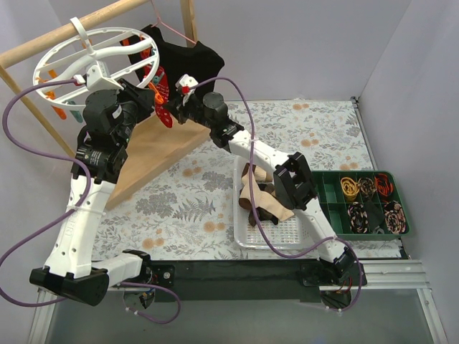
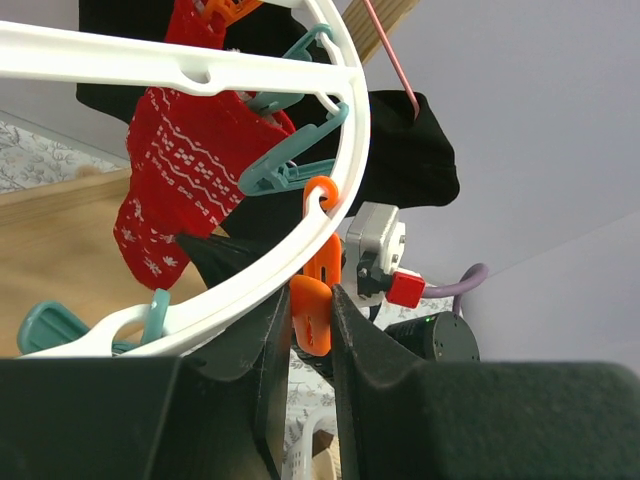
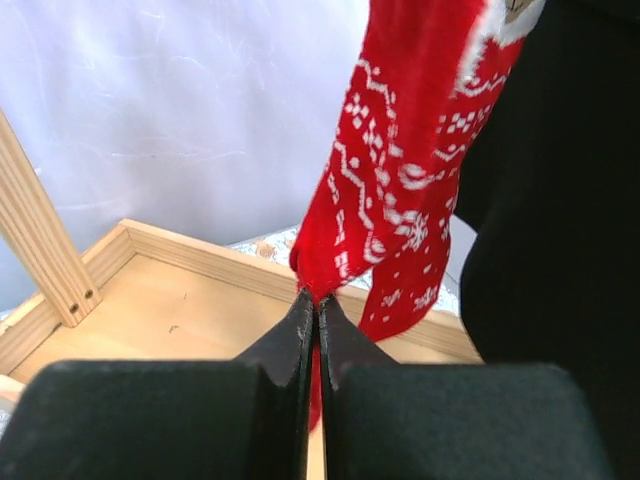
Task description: Remove the socks clipped to the hanger
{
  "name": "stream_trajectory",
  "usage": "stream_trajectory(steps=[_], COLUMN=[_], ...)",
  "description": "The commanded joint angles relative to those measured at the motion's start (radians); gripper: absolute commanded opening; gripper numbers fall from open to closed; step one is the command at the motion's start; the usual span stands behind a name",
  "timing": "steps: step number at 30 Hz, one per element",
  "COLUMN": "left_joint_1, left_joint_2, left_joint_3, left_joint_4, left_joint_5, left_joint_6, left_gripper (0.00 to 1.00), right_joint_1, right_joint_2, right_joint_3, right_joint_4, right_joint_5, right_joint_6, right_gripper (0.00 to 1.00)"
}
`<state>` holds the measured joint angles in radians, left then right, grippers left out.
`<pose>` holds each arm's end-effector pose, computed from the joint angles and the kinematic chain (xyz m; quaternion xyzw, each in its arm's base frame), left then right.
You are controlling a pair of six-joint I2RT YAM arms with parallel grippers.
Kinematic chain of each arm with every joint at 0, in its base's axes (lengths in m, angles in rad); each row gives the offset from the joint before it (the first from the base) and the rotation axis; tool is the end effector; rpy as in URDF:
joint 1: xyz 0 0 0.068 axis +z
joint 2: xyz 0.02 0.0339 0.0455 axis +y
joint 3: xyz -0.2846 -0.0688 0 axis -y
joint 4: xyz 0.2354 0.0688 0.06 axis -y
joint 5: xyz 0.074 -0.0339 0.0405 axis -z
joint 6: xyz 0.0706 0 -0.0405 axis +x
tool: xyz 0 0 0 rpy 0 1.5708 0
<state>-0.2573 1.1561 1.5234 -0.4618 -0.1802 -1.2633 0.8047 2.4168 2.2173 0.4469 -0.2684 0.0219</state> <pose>0.2414 -0.0504 0.5010 -0.4082 0.6163 -0.4136 0.5315 0.4118 0.4550 0.3491 -0.3299 0.5226 0.3893 0.6830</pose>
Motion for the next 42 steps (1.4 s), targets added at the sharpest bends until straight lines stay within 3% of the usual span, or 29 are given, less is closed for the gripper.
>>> stream_trajectory(steps=[1, 4, 8, 12, 15, 19, 26, 34, 42], left_joint_1=[-0.010, -0.011, -0.011, -0.010, -0.010, -0.010, -0.010, -0.010, -0.011], left_joint_2=[-0.035, -0.041, -0.055, -0.085, -0.105, -0.147, -0.173, -0.064, -0.026], left_joint_3=[-0.020, -0.023, -0.026, -0.029, -0.031, -0.023, -0.008, 0.145, 0.201], left_joint_4=[-0.021, -0.017, -0.003, 0.023, 0.038, 0.069, 0.078, -0.104, -0.152], left_joint_5=[0.079, 0.082, 0.103, 0.136, 0.178, 0.269, 0.255, 0.211, 0.194], left_joint_6=[0.010, 0.013, 0.031, 0.041, 0.041, 0.022, -0.068, -0.177, -0.182], left_gripper=[0.00, 0.05, 0.35, 0.51, 0.56, 0.57, 0.56, 0.56, 0.56], right_joint_1=[-0.006, -0.002, 0.005, 0.014, 0.021, 0.031, 0.091, 0.177, 0.246], right_joint_2=[-0.099, -0.166, -0.258, -0.349, -0.390, -0.436, -0.524, -0.630, -0.657], right_joint_3=[-0.031, -0.106, -0.212, -0.301, -0.324, -0.352, -0.405, -0.444, -0.407], right_joint_4=[0.050, 0.047, 0.032, 0.009, -0.017, -0.057, -0.163, -0.270, -0.375], right_joint_5=[-0.002, 0.017, 0.034, 0.050, 0.043, 0.044, 0.067, 0.162, 0.238], right_joint_6=[0.003, 0.009, -0.002, 0.006, 0.024, 0.039, -0.003, -0.051, -0.072], right_gripper=[0.01, 0.01, 0.01, 0.01, 0.01, 0.01, 0.01, 0.01, 0.01])
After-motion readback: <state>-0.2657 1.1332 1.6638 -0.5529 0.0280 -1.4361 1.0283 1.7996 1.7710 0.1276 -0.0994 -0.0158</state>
